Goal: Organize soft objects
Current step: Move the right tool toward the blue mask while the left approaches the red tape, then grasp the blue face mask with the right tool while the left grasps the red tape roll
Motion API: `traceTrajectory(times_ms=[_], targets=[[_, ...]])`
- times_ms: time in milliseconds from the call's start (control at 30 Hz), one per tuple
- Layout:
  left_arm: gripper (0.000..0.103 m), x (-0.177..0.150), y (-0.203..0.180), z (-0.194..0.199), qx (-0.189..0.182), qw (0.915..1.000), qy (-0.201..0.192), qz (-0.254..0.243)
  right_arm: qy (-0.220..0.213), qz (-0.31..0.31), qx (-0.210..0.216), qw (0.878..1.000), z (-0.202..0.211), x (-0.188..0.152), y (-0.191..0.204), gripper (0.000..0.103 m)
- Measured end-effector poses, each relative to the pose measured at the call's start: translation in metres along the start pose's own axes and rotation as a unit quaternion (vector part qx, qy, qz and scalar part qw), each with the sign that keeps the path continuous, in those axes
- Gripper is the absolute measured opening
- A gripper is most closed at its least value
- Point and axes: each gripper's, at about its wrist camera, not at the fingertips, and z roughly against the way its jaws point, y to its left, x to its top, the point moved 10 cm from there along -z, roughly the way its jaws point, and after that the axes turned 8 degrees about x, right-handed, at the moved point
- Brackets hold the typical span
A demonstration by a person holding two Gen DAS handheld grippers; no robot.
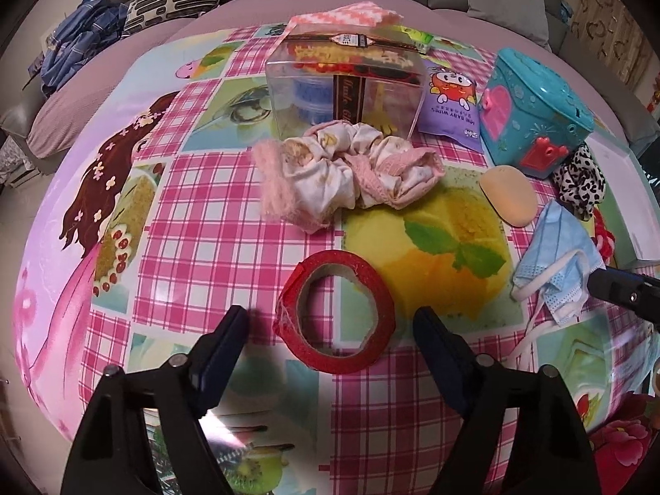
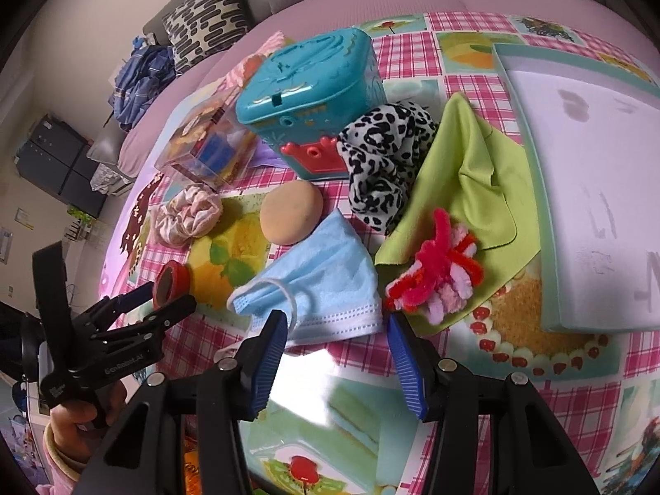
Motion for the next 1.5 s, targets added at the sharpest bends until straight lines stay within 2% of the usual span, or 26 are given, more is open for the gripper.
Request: traceTrajectory(times_ms=[100,133,267,367,500,633,933,1033,1133,1333,1500], targets=[[0.064,0.001,0.0,0.002,0.0,1.0,-0.004,-0.002,0.002,0.002,-0.001,1.0,-0.002,0.001,0.0,0.044],[0.054,0.001,0.001,0.002,0.0,1.0,-0.005,-0.002,0.003,0.002,-0.003,1.0,-0.002,0.001,0.0,0.038],[0.053,0.002,0.001,0.005,0.0,1.0,-0.01,-0.001,0.003,0.004,-0.009,1.0,-0.006,0.001,0.0,0.022],[0.052,0.002,0.0,0.005,0.002,0.9999,-0.01,-0.003,-0.003,0.006,-0.006,1.0,-0.003,0.002,0.001,0.019],[0.052,0.002,-0.001,0.01,0.0,1.0,-0.006,0.0,-0.021,0.016,-0.001,1.0,0.009,0.007,0.008,0.017],[0.052,0.007,0.001,0.029,0.002,0.9998,-0.021,0.005,-0.048,0.03,0.007,0.998,0.031,0.015,0.02,0.017],[0.052,0.045,-0.004,0.092,0.003,0.9963,-0.086,0.004,-0.134,0.077,0.011,0.988,0.106,0.038,0.052,0.016],[0.052,0.065,-0.013,0.122,0.0,0.9933,-0.116,-0.004,-0.171,0.088,-0.005,0.981,0.134,0.05,0.052,0.016],[0.052,0.084,-0.029,0.143,-0.008,0.9904,-0.137,-0.016,-0.199,0.091,-0.038,0.975,0.159,0.065,0.042,0.016],[0.052,0.123,-0.08,0.168,-0.026,0.9852,-0.165,-0.039,-0.264,0.052,-0.102,0.958,0.207,0.098,-0.003,0.016],[0.052,0.14,-0.133,0.174,-0.049,0.9814,-0.177,-0.054,-0.303,0.0,-0.124,0.945,0.24,0.117,-0.049,0.016]])
